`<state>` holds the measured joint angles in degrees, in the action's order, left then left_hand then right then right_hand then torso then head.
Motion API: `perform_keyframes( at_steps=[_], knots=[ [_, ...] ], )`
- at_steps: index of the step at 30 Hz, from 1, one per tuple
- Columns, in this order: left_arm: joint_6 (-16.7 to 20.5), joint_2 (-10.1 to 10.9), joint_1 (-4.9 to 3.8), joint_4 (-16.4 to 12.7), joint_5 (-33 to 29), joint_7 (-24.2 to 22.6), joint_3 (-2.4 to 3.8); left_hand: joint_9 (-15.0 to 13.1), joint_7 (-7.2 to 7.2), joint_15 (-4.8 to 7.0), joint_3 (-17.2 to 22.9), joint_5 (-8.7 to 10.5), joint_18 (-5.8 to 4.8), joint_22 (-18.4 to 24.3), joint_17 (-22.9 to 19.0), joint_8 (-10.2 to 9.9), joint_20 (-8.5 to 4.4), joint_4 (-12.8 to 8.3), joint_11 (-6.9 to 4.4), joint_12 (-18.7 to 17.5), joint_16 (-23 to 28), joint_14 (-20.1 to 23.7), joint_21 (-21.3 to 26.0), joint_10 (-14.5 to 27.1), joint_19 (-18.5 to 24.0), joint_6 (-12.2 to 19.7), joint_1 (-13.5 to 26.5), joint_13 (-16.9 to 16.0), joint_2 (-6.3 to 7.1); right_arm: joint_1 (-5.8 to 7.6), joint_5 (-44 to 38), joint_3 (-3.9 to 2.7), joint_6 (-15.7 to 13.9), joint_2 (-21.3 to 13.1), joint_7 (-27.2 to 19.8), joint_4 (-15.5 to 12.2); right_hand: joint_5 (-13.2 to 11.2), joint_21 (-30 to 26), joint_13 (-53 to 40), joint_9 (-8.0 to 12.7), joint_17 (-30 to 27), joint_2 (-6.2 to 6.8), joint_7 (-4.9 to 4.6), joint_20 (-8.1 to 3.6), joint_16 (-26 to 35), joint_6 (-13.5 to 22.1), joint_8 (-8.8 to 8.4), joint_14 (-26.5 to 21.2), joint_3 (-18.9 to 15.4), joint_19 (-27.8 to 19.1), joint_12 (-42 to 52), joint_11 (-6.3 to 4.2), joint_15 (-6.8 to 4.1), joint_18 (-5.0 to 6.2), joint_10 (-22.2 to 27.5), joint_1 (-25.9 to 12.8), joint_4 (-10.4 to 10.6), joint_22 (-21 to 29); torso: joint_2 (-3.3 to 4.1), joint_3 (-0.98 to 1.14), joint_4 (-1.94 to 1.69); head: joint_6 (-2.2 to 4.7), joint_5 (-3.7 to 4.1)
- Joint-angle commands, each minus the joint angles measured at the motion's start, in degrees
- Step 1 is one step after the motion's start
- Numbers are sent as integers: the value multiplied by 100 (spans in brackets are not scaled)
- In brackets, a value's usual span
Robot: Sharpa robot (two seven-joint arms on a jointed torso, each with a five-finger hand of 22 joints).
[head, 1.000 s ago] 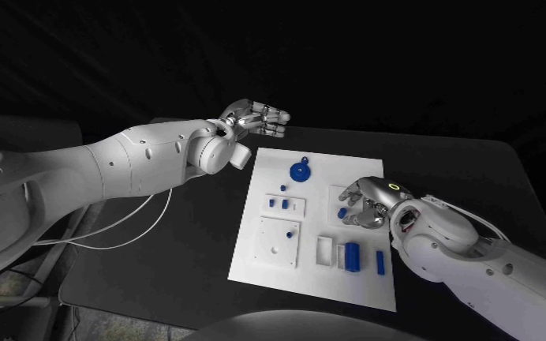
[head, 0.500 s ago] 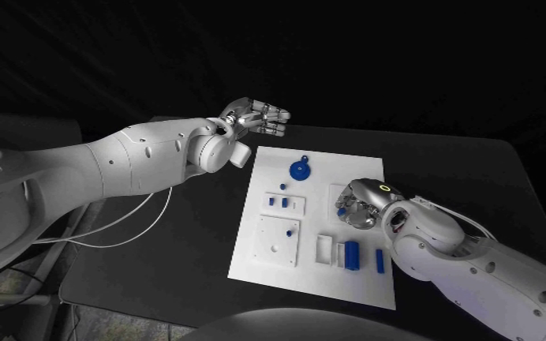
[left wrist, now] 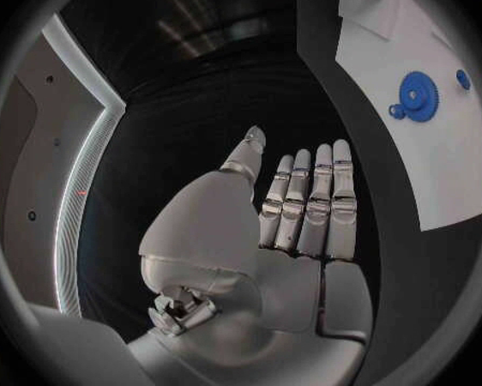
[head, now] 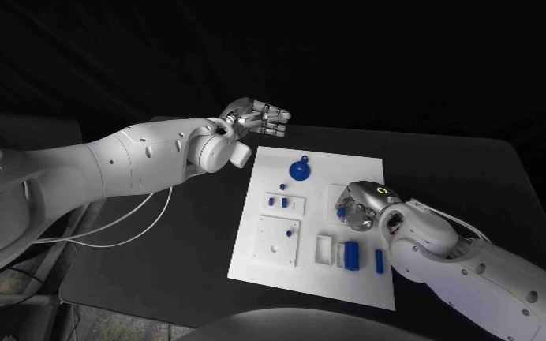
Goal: Assemble the parts on the task board
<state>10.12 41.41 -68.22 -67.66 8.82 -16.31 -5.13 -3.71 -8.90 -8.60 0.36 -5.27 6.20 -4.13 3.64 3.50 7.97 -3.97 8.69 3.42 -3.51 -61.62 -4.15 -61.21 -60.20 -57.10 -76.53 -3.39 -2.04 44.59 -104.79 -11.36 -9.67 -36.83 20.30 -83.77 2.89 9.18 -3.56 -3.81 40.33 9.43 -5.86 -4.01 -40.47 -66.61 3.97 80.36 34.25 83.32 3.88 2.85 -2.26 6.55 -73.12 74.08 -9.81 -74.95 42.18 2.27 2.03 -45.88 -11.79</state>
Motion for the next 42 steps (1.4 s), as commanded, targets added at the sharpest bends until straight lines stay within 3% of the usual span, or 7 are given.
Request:
perform_keyframes(
  at_steps=[1, 16, 20, 24, 28, 35, 42],
  knots=[
    [-120, -12, -5, -1, 31, -18, 2, -7, -6, -11, -5, 17, -67, 10, 0, 23, 17, 46, 5, 5, 0, 32, 18, 35, 36, 31, 43, 0, 7, -36, -64, 60, -25, 49, -30, 26, -7, 36, 3, 2, 10, -13, 9, -9, 22, -81, -31, 5, 31, -27, 1, -18, -47, 31, -41, -53, -11, -118, 2, 3, 0, -1, 6],
    [-138, -20, -5, -3, 32, -9, 2, -8, -6, -13, -4, 19, -66, 10, 1, 24, 19, 51, 8, 4, -1, 38, 18, 42, 42, 34, 39, 0, 9, -36, -60, 96, -520, 58, 94, 62, 6, 217, -8, -39, 56, -120, 108, -86, 20, -467, -30, 115, 204, 0, 97, -153, -131, -24, -343, -164, -32, -114, 1, -2, 4, 13, 15],
    [-144, -17, -5, -6, 32, -6, 2, -8, -6, -14, -2, 20, -65, 9, 1, 24, 19, 51, 7, 4, -1, 39, 17, 42, 44, 34, 34, 0, 9, -37, 15, 97, -534, 49, 96, 59, 51, 173, -1, -17, 52, 63, 103, -52, 50, -319, -42, 105, -23, -21, 38, -106, -89, -41, -230, -364, 66, -68, 0, -3, 3, 17, 14],
    [-149, -11, -5, -7, 33, 0, 2, -8, -6, -14, -2, 20, -65, 9, 1, 24, 19, 51, 7, 4, -1, 39, 17, 42, 44, 34, 34, 0, 9, -37, 50, 97, -550, 32, 91, 41, 324, 96, 0, 0, 32, 274, 26, 5, 86, -7, -41, 86, -335, -42, 1, -4, -25, -5, 24, -427, 117, -19, 1, -5, 4, 14, 12],
    [-154, -4, -5, -8, 34, 2, 2, -8, -6, -14, -2, 20, -65, 9, 1, 24, 19, 51, 7, 4, -1, 39, 17, 42, 44, 34, 34, 0, 9, -37, 13, 97, -558, 13, 110, 5, 527, 3, -2, -7, 17, 352, 15, 78, 110, 214, -35, 39, -699, -60, 50, 54, 29, 69, 299, -297, 106, 26, -1, -3, 5, 13, 9],
    [-164, 3, -5, -6, 36, 9, 1, -8, -6, -14, -2, 20, -65, 9, 1, 24, 19, 51, 7, 4, -1, 39, 17, 42, 44, 34, 34, 0, 9, -36, -123, 97, -587, -8, 162, -81, 445, -64, 1, -6, 12, 329, 60, 91, 105, 238, -33, -6, -767, -58, 117, 71, 32, 82, 390, -200, 86, 21, 1, 0, 8, 9, 1],
    [-175, 3, -5, -3, 37, 17, 1, -8, -6, -14, -2, 20, -65, 9, 1, 24, 20, 51, 8, 4, -1, 40, 17, 43, 44, 35, 34, 0, 9, -36, -213, 97, -575, -20, 204, -146, 46, -27, -6, -18, 25, 225, 19, 45, 69, 12, -14, 12, -257, -38, 213, -6, -24, 85, 94, -42, 23, -102, 2, 1, 3, 6, 6]
  ],
)
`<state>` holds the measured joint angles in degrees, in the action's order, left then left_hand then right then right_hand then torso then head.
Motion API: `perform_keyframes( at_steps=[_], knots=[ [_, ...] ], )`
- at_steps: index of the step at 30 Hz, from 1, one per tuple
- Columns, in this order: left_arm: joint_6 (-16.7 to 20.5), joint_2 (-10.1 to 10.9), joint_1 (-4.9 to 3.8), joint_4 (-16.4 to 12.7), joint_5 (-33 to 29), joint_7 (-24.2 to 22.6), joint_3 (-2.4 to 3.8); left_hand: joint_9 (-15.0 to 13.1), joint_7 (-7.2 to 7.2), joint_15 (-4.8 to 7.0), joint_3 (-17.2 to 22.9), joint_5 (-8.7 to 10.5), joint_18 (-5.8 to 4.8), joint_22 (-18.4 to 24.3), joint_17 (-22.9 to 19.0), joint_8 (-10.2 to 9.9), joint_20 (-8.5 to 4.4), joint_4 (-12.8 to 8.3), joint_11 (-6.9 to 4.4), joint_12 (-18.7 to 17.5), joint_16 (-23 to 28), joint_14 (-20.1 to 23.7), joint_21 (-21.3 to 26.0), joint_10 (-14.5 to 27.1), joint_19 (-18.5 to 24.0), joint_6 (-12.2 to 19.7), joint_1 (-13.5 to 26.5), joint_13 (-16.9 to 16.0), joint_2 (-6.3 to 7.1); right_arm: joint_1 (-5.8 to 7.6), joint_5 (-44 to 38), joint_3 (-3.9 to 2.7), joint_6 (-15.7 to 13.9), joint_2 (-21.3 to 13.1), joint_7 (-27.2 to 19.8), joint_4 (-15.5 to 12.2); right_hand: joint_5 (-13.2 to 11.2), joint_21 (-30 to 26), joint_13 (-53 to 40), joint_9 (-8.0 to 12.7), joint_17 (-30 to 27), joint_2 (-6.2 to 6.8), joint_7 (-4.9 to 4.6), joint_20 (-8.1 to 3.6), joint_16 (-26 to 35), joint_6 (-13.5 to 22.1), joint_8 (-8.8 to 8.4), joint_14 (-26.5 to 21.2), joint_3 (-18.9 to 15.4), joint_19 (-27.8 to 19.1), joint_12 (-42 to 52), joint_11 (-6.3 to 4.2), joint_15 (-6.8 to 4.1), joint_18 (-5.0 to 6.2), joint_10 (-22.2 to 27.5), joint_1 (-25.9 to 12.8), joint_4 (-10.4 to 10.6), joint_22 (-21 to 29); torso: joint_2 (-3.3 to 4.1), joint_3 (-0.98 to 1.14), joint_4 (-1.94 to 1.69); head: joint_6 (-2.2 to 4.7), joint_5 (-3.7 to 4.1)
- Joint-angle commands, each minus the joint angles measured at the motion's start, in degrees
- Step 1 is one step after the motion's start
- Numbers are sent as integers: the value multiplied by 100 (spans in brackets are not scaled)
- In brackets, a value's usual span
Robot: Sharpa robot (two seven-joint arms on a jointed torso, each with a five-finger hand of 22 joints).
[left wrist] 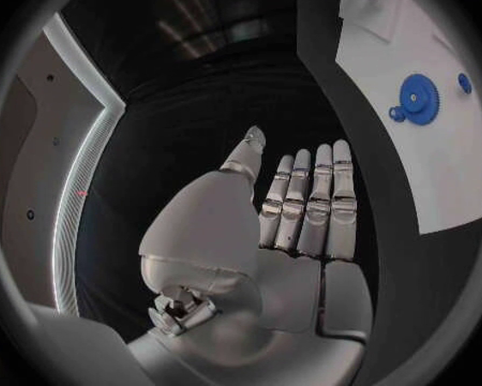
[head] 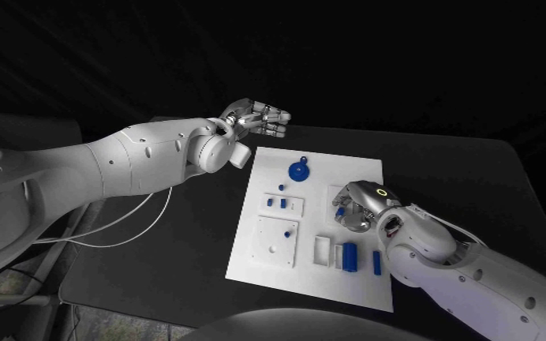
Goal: Assemble the parts on the task board
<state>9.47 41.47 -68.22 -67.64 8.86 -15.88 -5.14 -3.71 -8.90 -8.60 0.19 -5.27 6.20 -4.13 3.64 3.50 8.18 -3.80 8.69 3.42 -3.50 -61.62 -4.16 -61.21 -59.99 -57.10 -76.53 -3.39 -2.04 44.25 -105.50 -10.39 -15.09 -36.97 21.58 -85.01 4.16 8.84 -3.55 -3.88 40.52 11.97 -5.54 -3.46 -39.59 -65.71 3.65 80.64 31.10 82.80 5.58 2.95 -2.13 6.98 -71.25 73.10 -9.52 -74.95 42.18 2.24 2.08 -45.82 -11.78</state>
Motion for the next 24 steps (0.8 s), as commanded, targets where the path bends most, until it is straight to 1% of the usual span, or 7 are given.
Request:
perform_keyframes(
  at_steps=[1, 6, 9, 12, 13, 17, 24],
  knots=[
    [-111, -2, -5, -5, 34, -23, 2, -8, -6, -15, 15, 24, -64, 10, 1, 25, 1, 37, 9, 5, -1, 43, 17, 47, 27, 35, 34, 0, 6, -3, -161, 0, -11, -9, 89, -29, -125, 31, -5, -9, 14, -89, 2, -35, -26, -194, 12, -12, 137, 21, 84, -64, -66, 26, -239, 100, -13, -119, 1, 4, -4, -9, 7],
    [-119, -6, -5, 0, 35, -12, 2, -8, -6, -15, 15, 24, -64, 10, 1, 25, 1, 37, 9, 5, -1, 43, 17, 47, 27, 35, 34, 0, 6, -3, -215, 0, 57, -10, 118, -37, -136, 117, -15, -18, 35, -223, 70, -115, -40, -486, 17, 29, 222, 36, 116, -179, -139, -60, -517, 161, -12, -129, -2, 3, 0, -16, 8],
    [-125, -7, -5, 0, 35, -6, 2, -8, -6, -15, 15, 24, -64, 10, 1, 25, 1, 37, 9, 5, -1, 43, 17, 47, 27, 35, 34, 0, 6, -3, -263, 0, 96, -9, 139, -35, -136, 168, -18, -14, 44, -293, 82, -158, -38, -570, 7, 49, 233, 33, 108, -208, -166, -104, -589, 211, -55, -132, 2, 4, 0, -19, 9],
    [-131, -7, -5, 2, 37, 6, 2, -8, -6, -15, 15, 24, -64, 10, 1, 25, 1, 37, 9, 5, -1, 43, 17, 47, 27, 35, 34, 0, 6, -3, -312, 2, 145, -12, 167, -26, -135, 196, -21, -14, 48, -321, 86, -176, -31, -603, 5, 50, 254, 25, 111, -216, -177, -113, -619, 253, -99, -136, 0, 4, 0, -20, 14],
    [-132, -5, -5, 2, 37, 12, 2, -8, -7, -16, 15, 25, -64, 10, 1, 25, 1, 45, 8, 5, -1, 45, 17, 48, 28, 36, 37, 0, 3, -3, -328, 2, 156, -14, 177, -22, -132, 294, -21, -6, 61, -343, 87, -193, -8, -612, -3, 61, 259, -24, 87, -218, -181, -134, -634, 210, -152, -131, 0, 4, 0, -20, 14],
    [-134, -1, -6, 3, 38, 31, 2, -7, -9, -18, 12, 25, -66, 11, 0, 22, 3, 51, 11, 3, 1, 53, 20, 55, 33, 43, 42, 1, 6, -3, -368, 5, 170, -18, 204, -10, -135, 335, -17, 0, 65, -314, 81, -188, 22, -572, -8, 37, 238, -70, 60, -205, -170, -129, -617, 162, -165, -123, 1, 3, 1, -26, 18],
    [-148, 3, -6, -1, 40, 61, 1, -7, -13, -24, 10, 28, -66, 12, 0, 23, 8, 68, 15, 5, 0, 70, 21, 70, 44, 54, 50, 0, 6, -3, -403, 10, 188, -20, 225, 2, -136, 396, -15, 2, 82, -293, 54, -149, 55, -469, -3, 16, 278, -145, -28, -158, -141, -67, -550, 150, -156, -123, 0, 3, -2, -32, 16]
  ],
)
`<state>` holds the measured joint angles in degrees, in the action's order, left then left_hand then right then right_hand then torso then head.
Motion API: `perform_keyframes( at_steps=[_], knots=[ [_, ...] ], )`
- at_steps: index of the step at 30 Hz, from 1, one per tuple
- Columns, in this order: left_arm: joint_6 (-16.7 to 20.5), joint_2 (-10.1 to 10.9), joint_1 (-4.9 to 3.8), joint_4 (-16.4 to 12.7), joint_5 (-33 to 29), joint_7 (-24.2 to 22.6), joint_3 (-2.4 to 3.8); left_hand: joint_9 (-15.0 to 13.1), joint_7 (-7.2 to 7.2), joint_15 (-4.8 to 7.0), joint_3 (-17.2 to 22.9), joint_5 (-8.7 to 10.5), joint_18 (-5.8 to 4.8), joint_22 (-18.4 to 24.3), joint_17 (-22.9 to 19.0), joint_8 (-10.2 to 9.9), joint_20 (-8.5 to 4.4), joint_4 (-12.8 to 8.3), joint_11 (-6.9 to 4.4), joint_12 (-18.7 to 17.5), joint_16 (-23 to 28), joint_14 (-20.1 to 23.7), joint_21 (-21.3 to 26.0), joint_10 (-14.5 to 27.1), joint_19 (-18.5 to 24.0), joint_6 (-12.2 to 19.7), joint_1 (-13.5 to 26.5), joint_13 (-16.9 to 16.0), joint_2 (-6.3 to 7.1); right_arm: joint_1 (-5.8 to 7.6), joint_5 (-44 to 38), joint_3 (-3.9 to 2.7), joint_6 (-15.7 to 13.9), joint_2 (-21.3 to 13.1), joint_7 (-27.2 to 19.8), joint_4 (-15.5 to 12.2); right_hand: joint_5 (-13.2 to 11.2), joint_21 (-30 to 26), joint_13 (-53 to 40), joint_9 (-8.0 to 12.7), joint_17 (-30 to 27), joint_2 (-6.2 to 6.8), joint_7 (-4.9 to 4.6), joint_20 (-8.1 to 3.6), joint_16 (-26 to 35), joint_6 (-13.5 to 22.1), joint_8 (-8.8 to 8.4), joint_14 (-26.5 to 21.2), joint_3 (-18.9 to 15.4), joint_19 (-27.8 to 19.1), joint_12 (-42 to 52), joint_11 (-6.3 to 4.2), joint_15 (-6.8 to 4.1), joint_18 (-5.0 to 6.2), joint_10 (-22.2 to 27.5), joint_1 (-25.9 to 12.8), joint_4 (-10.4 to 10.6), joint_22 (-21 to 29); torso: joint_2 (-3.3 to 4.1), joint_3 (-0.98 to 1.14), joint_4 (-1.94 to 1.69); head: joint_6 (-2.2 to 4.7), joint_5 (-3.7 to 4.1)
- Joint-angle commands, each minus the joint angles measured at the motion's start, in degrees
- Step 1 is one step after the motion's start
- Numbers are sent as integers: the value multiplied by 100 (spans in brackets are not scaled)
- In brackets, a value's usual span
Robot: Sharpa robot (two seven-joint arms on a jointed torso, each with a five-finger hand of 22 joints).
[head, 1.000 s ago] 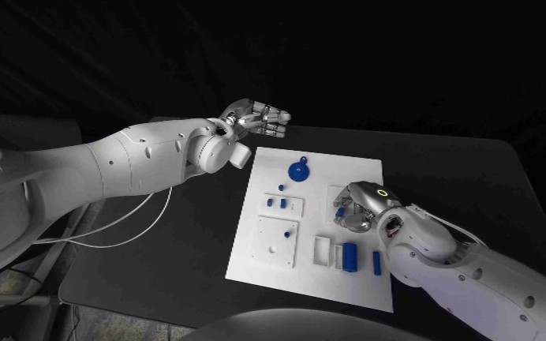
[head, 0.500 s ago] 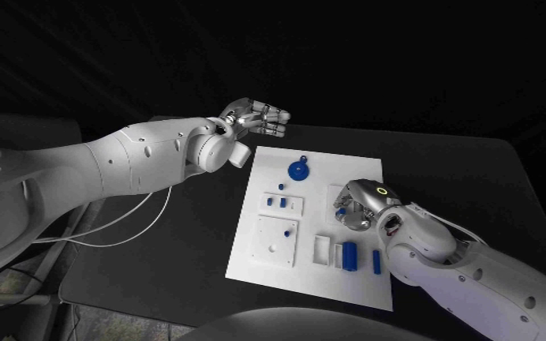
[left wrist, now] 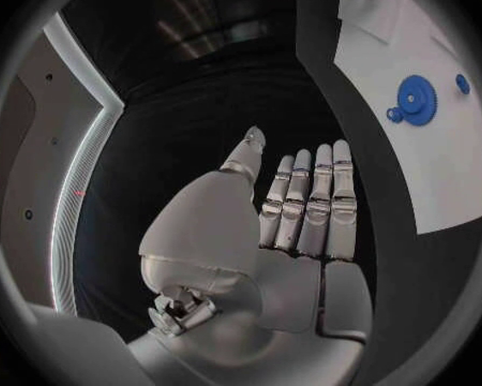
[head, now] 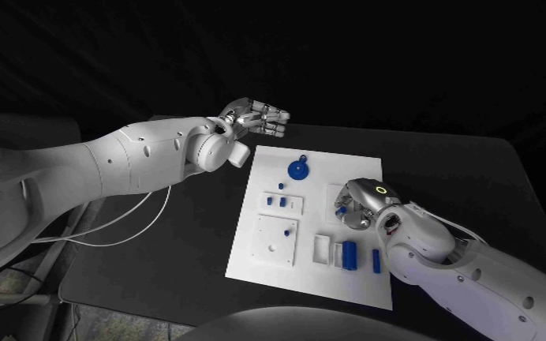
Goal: Assemble the parts on the task board
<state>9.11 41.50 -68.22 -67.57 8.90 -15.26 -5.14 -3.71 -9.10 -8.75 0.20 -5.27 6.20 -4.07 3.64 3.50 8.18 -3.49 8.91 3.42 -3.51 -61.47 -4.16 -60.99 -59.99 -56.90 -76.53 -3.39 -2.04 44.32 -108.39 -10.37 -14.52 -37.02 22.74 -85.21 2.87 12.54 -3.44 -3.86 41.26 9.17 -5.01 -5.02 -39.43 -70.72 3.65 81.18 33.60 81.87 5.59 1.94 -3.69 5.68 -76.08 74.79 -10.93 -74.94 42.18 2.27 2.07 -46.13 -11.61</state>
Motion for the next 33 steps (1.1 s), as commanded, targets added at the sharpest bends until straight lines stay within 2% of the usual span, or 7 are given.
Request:
perform_keyframes(
  at_steps=[1, 8, 11, 16, 33],
  knots=[
    [-112, 0, -6, -9, 35, 3, 2, -7, 8, -9, 9, 28, -65, 6, 0, 23, 8, 37, -6, 5, 0, 55, 21, 49, 45, 33, 50, 0, 6, -9, -116, 9, 133, -16, 110, 21, -8, 27, -26, 0, 8, -15, 1, 7, 39, 32, -2, -39, 30, -52, -29, -58, 15, 64, -68, -18, -16, -124, 0, -1, 1, -8, -2],
    [-130, 8, -6, -13, 36, 20, 2, -7, 9, -10, 4, 25, -64, 6, 1, 23, 11, 95, -5, 5, 0, 56, 20, 52, 48, 38, 101, 0, -19, -9, -132, 13, 169, -20, 112, 3, 3, 136, -38, -6, 15, -72, -4, -10, 51, -22, 4, -33, 195, -82, 15, -41, 4, 101, -121, 142, -133, -147, 2, -2, -2, -30, -2],
    [-137, 9, -6, -15, 36, 28, 2, -7, 8, -10, 4, 25, -64, 6, 1, 23, 11, 98, -5, 5, 0, 56, 20, 53, 48, 38, 102, 0, -20, -9, -160, 14, 207, -21, 128, -4, -7, 337, -38, -9, 4, -86, 26, -24, 68, -141, -3, -3, 422, -132, 95, -34, -7, 137, -168, 173, -268, -152, 2, -2, -2, -30, -2],
    [-143, 11, -6, -16, 36, 36, 1, -8, 7, -11, 5, 24, -64, 6, 1, 24, 12, 107, -4, 5, -1, 57, 20, 55, 49, 41, 103, 0, -21, -9, -244, 15, 228, -22, 170, -16, -13, 692, -24, -18, 41, -107, 59, -46, 41, -231, -8, 84, 567, -164, 23, -65, -32, 136, -309, 139, -326, -148, 2, -2, -2, -30, -2],
    [-154, -2, -6, -6, 36, 39, 1, -8, 5, -13, 7, 41, -63, 6, 1, 24, 16, 153, -1, 5, 0, 65, 20, 63, 57, 48, 103, 0, -25, 23, -343, 8, -26, -61, 85, -189, -9, 1028, -27, -27, 73, -138, 90, -62, 62, -336, 3, 152, 478, -165, -66, -102, -51, 69, -434, 128, -274, -163, -2, -3, -2, -38, 4]
  ],
)
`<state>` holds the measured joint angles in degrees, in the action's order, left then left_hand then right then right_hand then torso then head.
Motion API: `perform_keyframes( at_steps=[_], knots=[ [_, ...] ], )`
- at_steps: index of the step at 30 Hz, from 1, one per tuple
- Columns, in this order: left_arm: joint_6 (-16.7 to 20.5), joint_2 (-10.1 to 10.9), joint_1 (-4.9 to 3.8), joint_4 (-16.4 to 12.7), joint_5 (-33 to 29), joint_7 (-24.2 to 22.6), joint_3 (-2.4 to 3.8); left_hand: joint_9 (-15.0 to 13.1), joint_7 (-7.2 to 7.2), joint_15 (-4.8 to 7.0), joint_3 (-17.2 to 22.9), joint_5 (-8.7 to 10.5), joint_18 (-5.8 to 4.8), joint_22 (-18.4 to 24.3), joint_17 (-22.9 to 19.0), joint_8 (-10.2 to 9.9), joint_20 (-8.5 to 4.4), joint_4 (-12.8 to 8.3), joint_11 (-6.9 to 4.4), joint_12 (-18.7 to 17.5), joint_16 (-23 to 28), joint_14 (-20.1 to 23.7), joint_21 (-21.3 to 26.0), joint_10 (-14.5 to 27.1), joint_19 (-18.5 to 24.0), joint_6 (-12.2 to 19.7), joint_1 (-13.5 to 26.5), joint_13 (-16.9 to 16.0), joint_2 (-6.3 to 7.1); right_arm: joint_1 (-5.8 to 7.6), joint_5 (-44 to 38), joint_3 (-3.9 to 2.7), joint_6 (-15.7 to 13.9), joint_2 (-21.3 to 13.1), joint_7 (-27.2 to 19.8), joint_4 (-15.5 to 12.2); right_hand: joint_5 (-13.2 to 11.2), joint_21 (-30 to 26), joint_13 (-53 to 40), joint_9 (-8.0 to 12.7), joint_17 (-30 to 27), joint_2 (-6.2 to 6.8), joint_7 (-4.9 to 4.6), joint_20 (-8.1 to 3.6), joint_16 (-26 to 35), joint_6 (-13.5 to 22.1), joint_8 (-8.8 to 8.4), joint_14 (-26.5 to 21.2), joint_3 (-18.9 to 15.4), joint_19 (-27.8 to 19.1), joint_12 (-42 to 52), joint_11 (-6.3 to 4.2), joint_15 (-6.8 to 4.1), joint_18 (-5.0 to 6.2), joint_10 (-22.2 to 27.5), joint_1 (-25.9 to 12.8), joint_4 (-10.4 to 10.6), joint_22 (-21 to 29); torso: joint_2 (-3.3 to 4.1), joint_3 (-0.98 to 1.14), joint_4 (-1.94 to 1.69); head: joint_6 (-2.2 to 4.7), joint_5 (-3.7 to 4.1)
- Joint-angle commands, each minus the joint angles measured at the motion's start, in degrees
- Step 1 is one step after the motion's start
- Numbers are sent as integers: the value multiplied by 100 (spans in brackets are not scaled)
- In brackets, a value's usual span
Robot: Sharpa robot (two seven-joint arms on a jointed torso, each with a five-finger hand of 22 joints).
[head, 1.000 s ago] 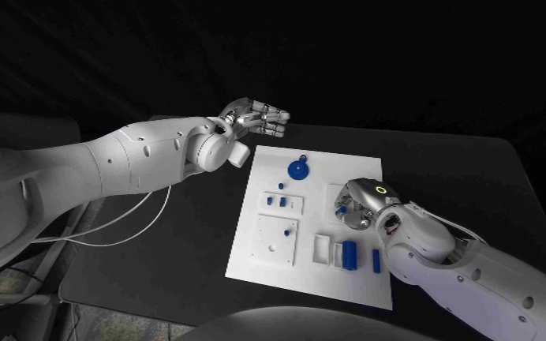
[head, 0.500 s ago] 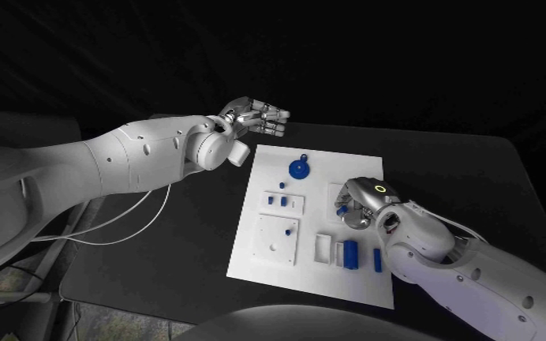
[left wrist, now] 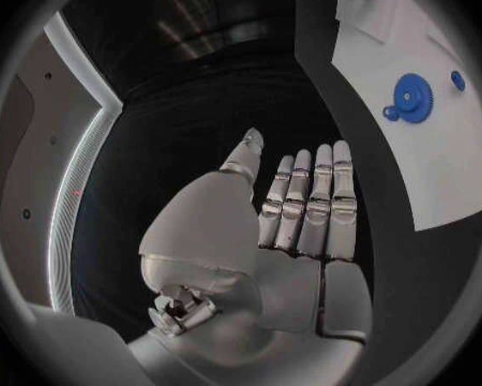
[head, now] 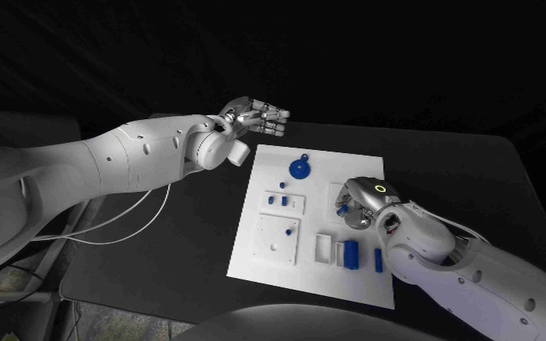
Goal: Assemble the parts on the task board
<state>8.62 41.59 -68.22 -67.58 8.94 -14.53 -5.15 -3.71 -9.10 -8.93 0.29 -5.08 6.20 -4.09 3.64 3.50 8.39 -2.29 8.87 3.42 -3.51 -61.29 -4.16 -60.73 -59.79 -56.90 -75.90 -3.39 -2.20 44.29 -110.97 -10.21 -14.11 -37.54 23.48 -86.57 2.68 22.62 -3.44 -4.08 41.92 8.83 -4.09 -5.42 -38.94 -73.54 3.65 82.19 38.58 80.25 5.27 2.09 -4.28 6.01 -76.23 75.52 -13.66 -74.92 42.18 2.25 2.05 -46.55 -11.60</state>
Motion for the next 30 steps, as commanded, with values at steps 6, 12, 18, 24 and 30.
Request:
perform_keyframes(
  at_steps=[6, 12, 18, 24, 30],
  knots=[
    [-107, -15, -6, -2, 33, -33, 2, -8, 5, 4, -2, 22, -64, 7, 1, 24, -5, 32, 4, 5, 0, 48, 20, 37, 36, 48, 40, 0, -9, 131, -28, -37, 34, -52, -27, -185, 10, 22, -27, -3, 14, -95, 1, -25, 22, -60, 2, 46, -12, -9, -45, -118, 7, 31, -428, 58, -7, -166, -2, -5, 2, 14, 13],
    [-115, -30, -5, 5, 33, -34, 2, -8, 5, 4, -2, 22, -64, 7, 1, 24, -5, 32, 4, 5, 0, 48, 20, 37, 36, 48, 40, 0, -9, 288, 42, -60, 284, -121, -51, -320, 10, 26, -27, -1, 21, -93, 1, -24, 30, -60, 2, 38, -11, -21, -55, -117, 8, 27, -433, 52, -13, -169, -4, -10, -2, 25, 31],
    [-123, -51, -5, 24, 34, -28, 3, -8, 5, 3, 2, 19, -63, 7, 1, 24, -4, 46, 5, 5, 0, 51, 20, 41, 38, 52, 36, 0, -14, 415, 110, -66, 413, -189, -71, -562, 10, 36, -27, 1, 25, -100, 0, -26, 33, -59, 1, 37, -15, -26, -62, -116, 7, 24, -434, 51, -20, -171, -5, -7, 6, 54, 24],
    [-139, -73, -5, 32, 35, -14, 3, -8, 3, 1, 0, 25, -63, 8, 1, 24, -3, 48, 6, 6, 0, 56, 21, 45, 43, 55, 38, -1, -10, 445, 138, -60, 410, -48, -133, -685, 10, 43, -27, 1, 29, -105, 0, -28, 36, -59, 1, 38, -17, -27, -65, -117, 6, 25, -438, 46, -27, -171, -9, -6, 9, 67, -7],
    [-178, -154, -5, 116, 37, -1, 3, -8, 3, 1, 4, 20, -62, 7, 1, 25, -2, 46, 6, 6, -1, 57, 20, 46, 43, 56, 34, -1, -19, 439, -16, 60, 302, 242, -194, -730, 11, 41, -27, 1, 34, -109, 1, -29, 42, -60, 1, 40, -8, -34, -70, -116, 5, 32, -441, 43, -48, -170, -51, -3, 9, 117, -57]
  ],
)
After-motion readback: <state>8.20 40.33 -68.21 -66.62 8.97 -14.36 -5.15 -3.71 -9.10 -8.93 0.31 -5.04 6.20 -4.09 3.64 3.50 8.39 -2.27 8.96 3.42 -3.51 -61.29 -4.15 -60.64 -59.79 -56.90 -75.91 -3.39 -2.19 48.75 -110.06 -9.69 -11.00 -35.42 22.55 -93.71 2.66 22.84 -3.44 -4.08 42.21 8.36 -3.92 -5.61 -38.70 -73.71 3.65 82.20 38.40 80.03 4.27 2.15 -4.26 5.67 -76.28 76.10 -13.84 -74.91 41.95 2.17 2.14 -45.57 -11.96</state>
